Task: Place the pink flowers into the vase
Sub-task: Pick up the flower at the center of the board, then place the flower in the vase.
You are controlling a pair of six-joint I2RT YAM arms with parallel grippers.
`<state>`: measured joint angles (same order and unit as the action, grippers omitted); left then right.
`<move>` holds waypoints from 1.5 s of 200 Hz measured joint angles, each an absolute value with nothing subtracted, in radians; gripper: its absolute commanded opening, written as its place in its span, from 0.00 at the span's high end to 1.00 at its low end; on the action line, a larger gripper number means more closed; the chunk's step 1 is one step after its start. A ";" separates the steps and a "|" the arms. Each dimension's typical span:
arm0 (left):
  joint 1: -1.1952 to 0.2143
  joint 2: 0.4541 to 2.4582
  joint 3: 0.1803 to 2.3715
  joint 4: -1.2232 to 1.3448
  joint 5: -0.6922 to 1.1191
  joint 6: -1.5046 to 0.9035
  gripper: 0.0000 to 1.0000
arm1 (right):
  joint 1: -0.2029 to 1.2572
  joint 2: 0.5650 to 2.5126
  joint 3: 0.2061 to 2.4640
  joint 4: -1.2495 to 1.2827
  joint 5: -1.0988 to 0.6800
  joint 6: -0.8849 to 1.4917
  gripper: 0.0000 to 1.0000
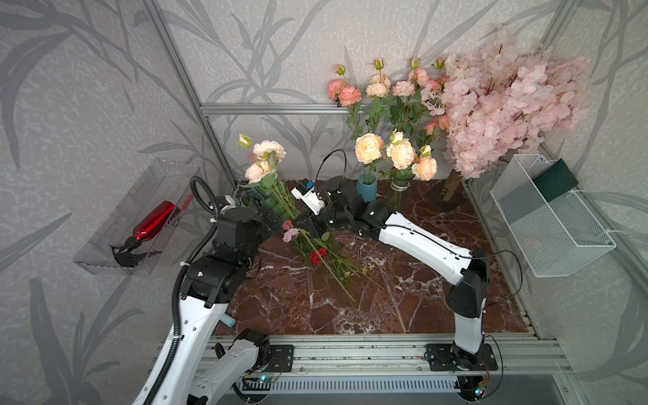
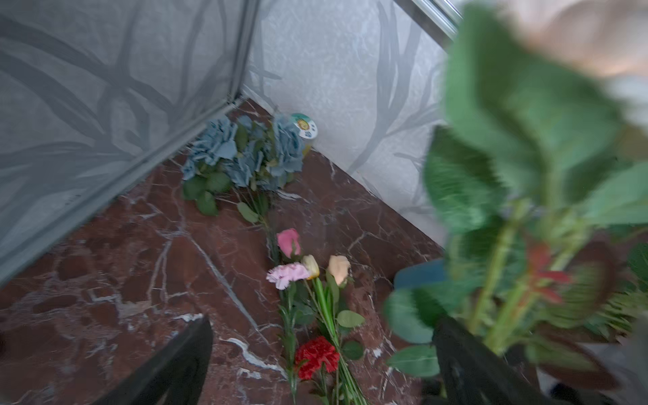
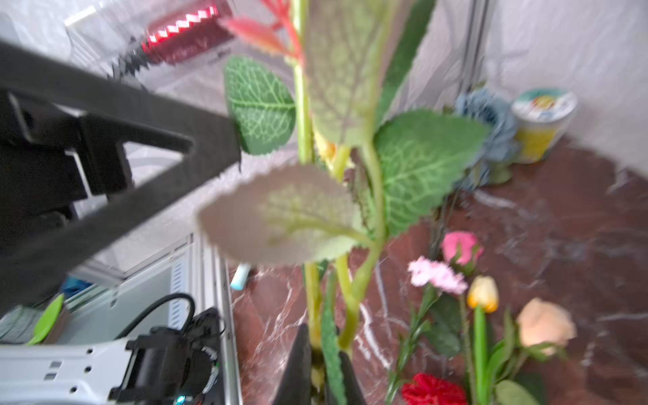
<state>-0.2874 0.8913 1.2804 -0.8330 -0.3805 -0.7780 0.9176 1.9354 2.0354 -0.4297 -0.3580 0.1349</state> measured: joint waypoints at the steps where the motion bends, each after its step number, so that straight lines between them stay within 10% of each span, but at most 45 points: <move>1: -0.287 0.892 1.283 -0.837 -0.385 -0.778 0.01 | 0.918 1.935 2.040 -0.430 -0.356 0.133 1.00; 184: -0.105 0.970 1.237 -0.949 -0.390 -0.782 0.01 | 0.953 1.674 2.473 -0.178 0.415 -0.641 1.00; 300: -0.089 1.013 1.220 -0.894 -0.290 -0.782 0.01 | 0.693 1.617 2.402 -0.081 0.451 -0.638 1.00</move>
<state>-0.0887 1.0126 1.2198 -0.8944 -0.2905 -0.7818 0.6930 1.6165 2.4020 -0.0814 0.4507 -0.6376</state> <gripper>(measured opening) 0.992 0.079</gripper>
